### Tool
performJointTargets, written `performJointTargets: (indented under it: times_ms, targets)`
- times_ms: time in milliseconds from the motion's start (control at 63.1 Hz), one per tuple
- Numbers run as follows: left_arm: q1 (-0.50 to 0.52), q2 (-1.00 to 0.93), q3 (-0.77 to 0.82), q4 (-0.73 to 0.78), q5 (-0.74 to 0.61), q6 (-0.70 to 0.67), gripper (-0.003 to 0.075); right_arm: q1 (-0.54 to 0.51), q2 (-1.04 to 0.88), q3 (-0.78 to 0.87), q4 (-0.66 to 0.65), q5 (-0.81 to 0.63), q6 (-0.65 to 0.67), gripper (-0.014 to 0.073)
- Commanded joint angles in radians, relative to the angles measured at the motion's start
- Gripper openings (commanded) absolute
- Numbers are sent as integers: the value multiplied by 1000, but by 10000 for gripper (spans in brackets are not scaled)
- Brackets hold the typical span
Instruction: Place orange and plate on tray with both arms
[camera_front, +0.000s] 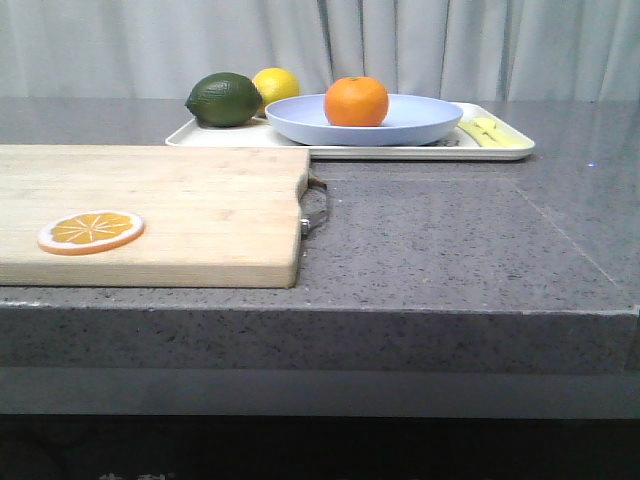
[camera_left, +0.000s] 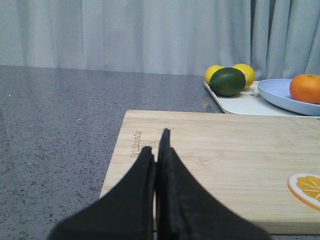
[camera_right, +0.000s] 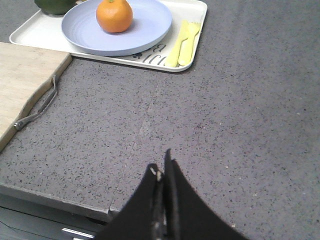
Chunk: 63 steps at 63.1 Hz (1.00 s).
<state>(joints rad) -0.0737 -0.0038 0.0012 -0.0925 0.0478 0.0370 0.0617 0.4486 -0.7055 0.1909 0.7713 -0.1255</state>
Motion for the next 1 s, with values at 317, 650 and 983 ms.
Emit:
performJointTargets:
  times_ms: [317, 650, 983]
  targets:
    - [-2, -22, 6, -9, -85, -5, -18, -1, 0, -19, -1, -81, -9, -68]
    - [-2, -22, 6, -9, -85, -5, -18, -23, -258, 394, -58, -531, -15, -68]
    - [-2, -22, 6, -9, -85, -5, -18, -32, -481, 728, -58, -771, -15, -68]
